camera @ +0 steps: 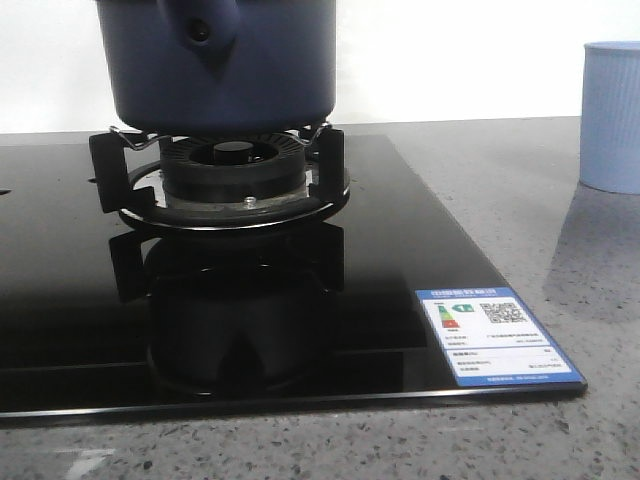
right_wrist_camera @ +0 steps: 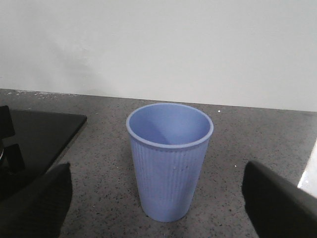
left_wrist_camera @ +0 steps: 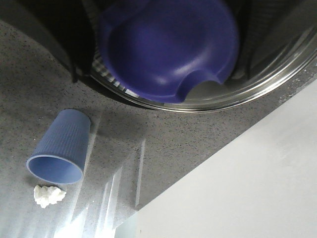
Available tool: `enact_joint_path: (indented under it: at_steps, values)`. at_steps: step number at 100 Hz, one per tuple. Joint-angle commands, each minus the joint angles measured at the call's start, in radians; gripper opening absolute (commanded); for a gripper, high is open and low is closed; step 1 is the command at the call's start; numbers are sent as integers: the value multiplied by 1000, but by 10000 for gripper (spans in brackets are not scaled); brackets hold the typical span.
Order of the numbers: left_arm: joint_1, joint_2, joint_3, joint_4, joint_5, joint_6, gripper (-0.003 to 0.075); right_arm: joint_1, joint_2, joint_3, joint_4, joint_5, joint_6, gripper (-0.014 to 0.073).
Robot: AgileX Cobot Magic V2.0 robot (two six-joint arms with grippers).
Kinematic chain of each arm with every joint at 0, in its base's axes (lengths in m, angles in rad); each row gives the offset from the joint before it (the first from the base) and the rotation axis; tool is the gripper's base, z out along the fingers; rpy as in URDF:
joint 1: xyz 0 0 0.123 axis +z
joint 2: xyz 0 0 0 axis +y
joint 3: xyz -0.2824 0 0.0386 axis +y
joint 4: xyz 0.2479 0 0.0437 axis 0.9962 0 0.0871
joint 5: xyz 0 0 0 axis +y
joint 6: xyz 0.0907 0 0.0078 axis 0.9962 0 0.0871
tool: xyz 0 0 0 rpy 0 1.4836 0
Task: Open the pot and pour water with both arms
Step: 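Lower the glass lid onto the pot with the left gripper and release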
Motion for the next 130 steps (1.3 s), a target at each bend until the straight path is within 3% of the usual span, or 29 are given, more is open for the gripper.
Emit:
enact_joint_path:
  at_steps: [1, 32, 50, 57, 63, 81, 88, 100, 112, 130]
  values:
    - [-10, -40, -47, -75, 8, -2, 552, -4, -6, -24, 13, -47, -1, 632]
    - [-8, -60, -141, -82, 27, -8, 560, -4, -6, -24, 13, -54, -1, 632]
    - [45, -116, -153, -78, 34, -8, 533, -4, -6, -27, 13, -136, -1, 623]
    - [86, -146, -153, -78, 37, -50, 475, -4, -6, -32, 13, -141, -1, 568]
    - [135, -175, -153, -77, 37, -99, 394, -4, -6, -41, 13, -133, -1, 470]
    - [290, -264, -153, -73, 59, -165, -18, -4, -6, -97, 18, -181, -1, 45]
    - [350, -303, -153, -66, 61, -165, -20, -4, -6, -130, 20, -179, 2, -77]
    - [442, -385, -139, -22, -5, -203, -20, -4, -6, -181, 23, -118, 26, -70]
    - [494, -497, -56, 59, -155, -242, -20, -4, -6, -194, 63, -38, 43, -70]
    - [434, -670, 196, 138, -407, -237, -20, -4, -23, -144, 93, -69, 43, -70]
